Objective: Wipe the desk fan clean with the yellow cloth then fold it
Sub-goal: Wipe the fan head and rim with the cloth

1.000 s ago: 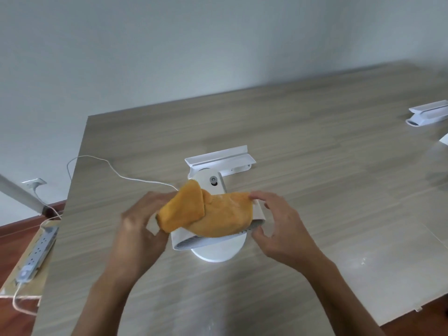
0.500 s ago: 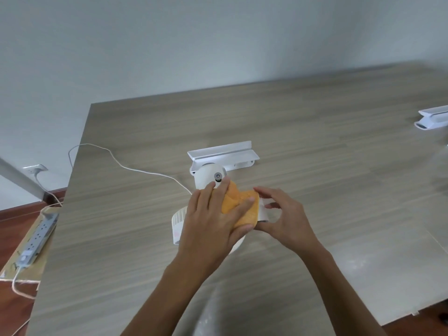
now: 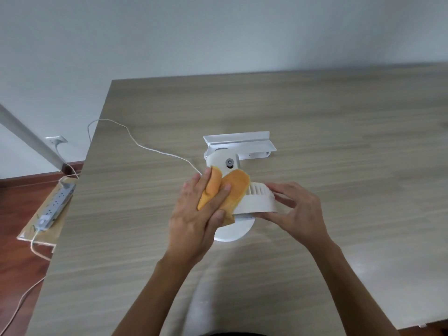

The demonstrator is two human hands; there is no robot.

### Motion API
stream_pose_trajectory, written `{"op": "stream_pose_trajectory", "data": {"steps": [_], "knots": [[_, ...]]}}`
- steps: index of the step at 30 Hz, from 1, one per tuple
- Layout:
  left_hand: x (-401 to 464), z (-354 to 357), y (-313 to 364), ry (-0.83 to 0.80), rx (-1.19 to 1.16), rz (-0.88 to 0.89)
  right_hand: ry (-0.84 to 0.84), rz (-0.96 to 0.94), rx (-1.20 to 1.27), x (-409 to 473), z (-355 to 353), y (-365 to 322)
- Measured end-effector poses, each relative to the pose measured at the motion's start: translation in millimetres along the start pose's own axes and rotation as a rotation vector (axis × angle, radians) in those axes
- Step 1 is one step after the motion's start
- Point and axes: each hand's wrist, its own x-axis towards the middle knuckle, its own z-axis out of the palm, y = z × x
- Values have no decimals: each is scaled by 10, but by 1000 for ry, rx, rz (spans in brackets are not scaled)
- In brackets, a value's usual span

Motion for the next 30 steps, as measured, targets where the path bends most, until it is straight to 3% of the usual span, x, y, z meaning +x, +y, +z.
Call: {"op": "stream_pose_trajectory", "data": {"steps": [3, 6, 9, 11, 15, 19, 24, 30], "knots": [[-135, 102, -115, 135, -280, -210, 8, 14, 15, 32, -26, 26], [-266, 269, -155, 252, -658, -593, 26, 53, 47, 85, -32, 23], [-279, 387, -195, 325, -799, -1031, -8, 38, 34, 161, -51, 29], [-221, 412, -218, 352, -855, -1172, -38, 7, -6, 220, -57, 14], [-108, 341, -195, 364, -852, -1167, -39, -136, -277, 255, 121, 49], [-71, 317, -180, 387, -857, -1182, -64, -62, -31, 242, 358, 128], [64, 294, -168, 422, -873, -1169, 67, -99, 63, 510, 406, 186], [228, 251, -171, 408, -874, -1168, 56, -42, 83, 845, 373, 110]]}}
